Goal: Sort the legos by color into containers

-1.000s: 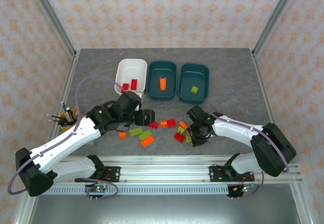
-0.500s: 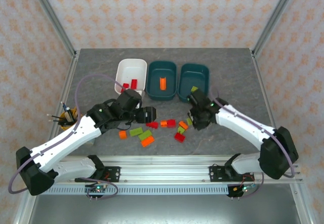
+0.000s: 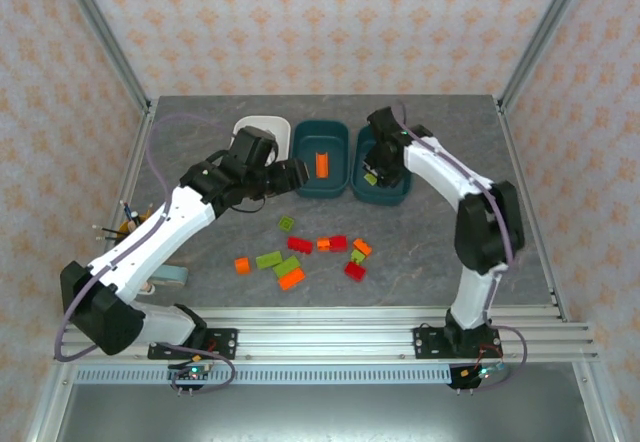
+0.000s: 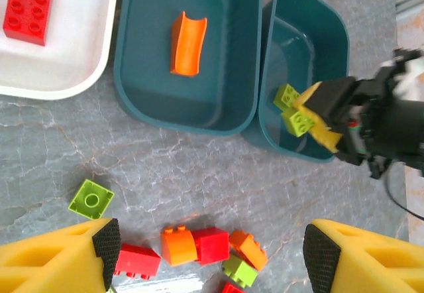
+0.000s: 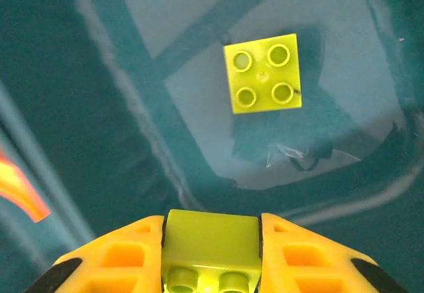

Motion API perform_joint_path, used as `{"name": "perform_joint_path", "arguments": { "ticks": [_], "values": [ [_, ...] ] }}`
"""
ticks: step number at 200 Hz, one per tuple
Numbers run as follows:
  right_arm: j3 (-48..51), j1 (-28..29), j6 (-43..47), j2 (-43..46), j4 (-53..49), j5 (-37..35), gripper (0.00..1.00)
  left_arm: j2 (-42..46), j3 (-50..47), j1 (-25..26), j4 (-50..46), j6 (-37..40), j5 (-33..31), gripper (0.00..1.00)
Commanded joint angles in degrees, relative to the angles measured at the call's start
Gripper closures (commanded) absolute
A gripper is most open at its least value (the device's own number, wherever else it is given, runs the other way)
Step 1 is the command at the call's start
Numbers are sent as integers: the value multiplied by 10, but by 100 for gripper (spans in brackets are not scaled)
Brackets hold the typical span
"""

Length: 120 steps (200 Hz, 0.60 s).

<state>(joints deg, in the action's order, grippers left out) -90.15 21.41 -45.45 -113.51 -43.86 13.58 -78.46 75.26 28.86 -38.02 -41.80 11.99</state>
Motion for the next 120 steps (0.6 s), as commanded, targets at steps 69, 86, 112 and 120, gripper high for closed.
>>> {"name": "perform_joint_path", "arguments": {
  "ticks": [69, 86, 112, 120],
  "values": [
    [-74, -13, 44, -65, -61, 23, 52, 39, -18, -3, -39, -10, -38, 24],
    [-76, -14, 51, -39, -65, 14, 50, 56, -33, -3, -58, -14, -49, 24],
    [-82, -8, 69, 12, -79, -6, 49, 84, -52, -3, -93, -24, -66, 24],
    [-83, -3, 80, 31, -80, -15, 49, 92, -55, -4, -107, -26, -71, 24]
  ]
}}
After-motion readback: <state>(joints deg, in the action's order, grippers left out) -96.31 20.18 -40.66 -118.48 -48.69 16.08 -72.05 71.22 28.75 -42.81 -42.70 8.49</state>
